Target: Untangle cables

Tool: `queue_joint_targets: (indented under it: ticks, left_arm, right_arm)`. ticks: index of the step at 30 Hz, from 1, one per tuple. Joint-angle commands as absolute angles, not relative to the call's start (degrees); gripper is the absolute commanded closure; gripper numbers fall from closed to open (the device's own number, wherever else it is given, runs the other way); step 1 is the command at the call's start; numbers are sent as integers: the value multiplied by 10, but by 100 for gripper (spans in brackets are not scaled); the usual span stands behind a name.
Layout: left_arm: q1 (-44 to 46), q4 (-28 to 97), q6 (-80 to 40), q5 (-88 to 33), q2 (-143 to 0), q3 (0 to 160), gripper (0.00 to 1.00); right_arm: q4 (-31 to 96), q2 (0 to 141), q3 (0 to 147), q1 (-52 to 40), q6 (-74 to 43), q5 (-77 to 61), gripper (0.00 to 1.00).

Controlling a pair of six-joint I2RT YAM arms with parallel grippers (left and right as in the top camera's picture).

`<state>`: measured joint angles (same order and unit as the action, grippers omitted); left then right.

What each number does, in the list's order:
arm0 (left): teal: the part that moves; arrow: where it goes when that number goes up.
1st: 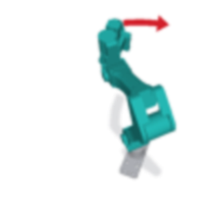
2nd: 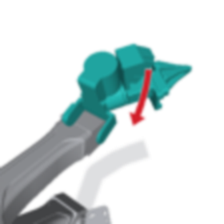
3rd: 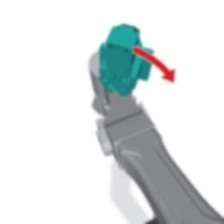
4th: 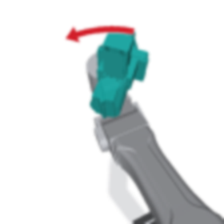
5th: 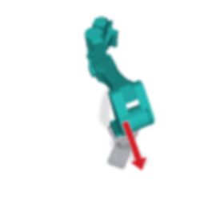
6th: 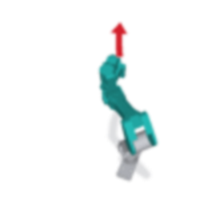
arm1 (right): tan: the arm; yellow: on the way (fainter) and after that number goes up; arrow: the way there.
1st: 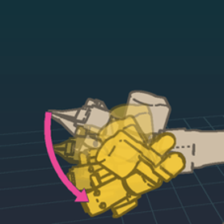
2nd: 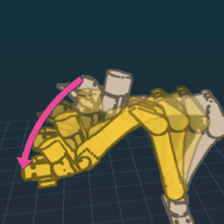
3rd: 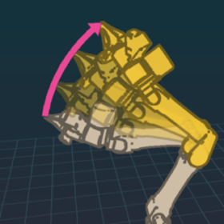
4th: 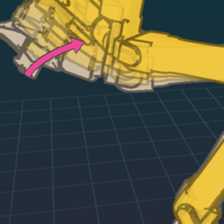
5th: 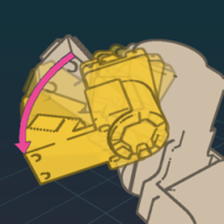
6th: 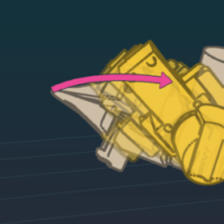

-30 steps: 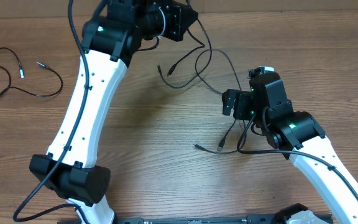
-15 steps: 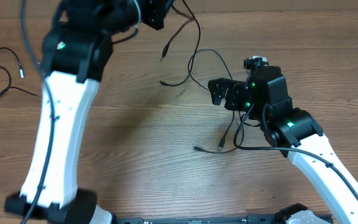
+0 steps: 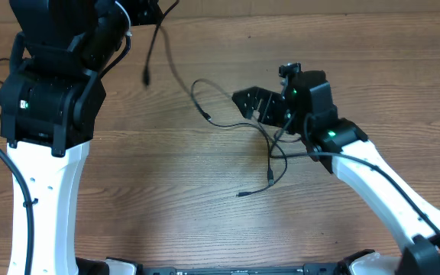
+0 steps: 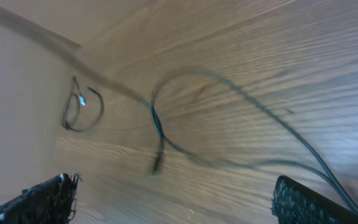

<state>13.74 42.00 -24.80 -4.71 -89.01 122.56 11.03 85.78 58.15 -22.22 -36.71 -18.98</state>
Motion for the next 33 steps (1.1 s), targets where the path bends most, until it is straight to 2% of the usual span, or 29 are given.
queue_joint_targets:
  ticks: [1,5,8,13,14,16,19,27,30,31,32,33]
  left_arm:
    - [135,412,-286,-58,-888,1230,96]
    - [135,392,-286,-92,-888,1230,96]
    - [135,387,-286,-93,-888,1230,96]
    - [135,387,-293,-103,-888,1230,95]
    - [135,387,-305,-107,-888,1230,95]
    - [135,387,-322,-129,-888,1230,95]
    - [135,389,-322,-138,-888,1230,95]
    - [135,369,-327,-140,-885,1230,94]
    - [135,362,-341,-140,-882,1230,94]
    - [135,361,-341,-139,-881,1230,94]
    - [134,361,-341,-131,-878,1230,94]
    - [134,361,-341,-127,-875,1230,94]
  right_arm:
    - [76,905,585,-222,-460,-207,0]
    - [19,954,585,-243,-495,-230,0]
    - [18,971,585,-271,-440,-253,0]
    - [-1,992,585,-336,-194,-254,0]
    - [-11,1000,585,-358,-132,-223,5]
    - [-31,1018,585,-390,-87,-105,5]
    - [-80,1042,585,-412,-77,40,4]
    - [-120,1094,585,-412,-58,31,10]
    - [-126,1124,585,-412,-56,27,20]
    - [-131,1132,585,-412,-55,34,31]
    - [-138,1141,585,-411,-55,53,47]
    - [-142,1143,585,-411,-55,75,56]
